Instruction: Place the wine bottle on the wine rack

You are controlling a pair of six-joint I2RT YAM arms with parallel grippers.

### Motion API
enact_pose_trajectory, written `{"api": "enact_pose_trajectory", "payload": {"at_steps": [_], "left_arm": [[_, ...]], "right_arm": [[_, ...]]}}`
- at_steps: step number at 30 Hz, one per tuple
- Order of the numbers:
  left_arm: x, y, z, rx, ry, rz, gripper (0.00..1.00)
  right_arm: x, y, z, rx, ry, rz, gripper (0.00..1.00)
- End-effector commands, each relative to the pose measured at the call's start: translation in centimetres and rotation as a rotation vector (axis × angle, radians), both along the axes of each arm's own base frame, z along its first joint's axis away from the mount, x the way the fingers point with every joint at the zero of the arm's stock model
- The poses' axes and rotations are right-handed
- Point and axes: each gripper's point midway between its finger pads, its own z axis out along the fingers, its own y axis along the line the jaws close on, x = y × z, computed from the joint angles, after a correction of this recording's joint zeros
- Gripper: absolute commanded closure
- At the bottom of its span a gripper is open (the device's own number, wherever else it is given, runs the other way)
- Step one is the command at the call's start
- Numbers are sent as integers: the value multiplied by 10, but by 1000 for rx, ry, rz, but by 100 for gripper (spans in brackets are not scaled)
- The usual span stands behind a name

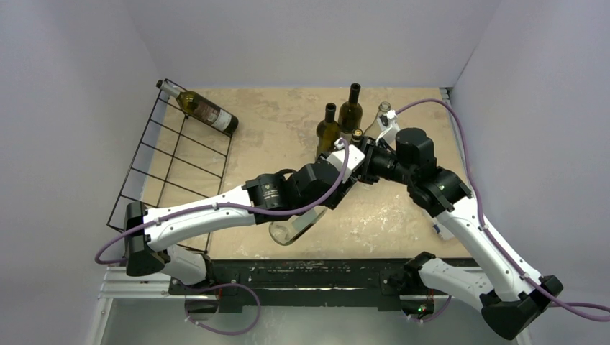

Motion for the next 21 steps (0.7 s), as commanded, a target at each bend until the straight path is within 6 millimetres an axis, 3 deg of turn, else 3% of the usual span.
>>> {"api": "enact_pose_trajectory", "payload": {"at_steps": [1,4,21], "left_arm": [[6,6,14,-60,-41,45,78],[6,10,14,-70,-44,55,100],[-1,10,14,-101,-56,-2,100]], "right_arm": [[-13,8,71,199,-137,49,100],[-13,8,71,198,-138,48,93],[-10,12,66,195,-125,56,55]]}}
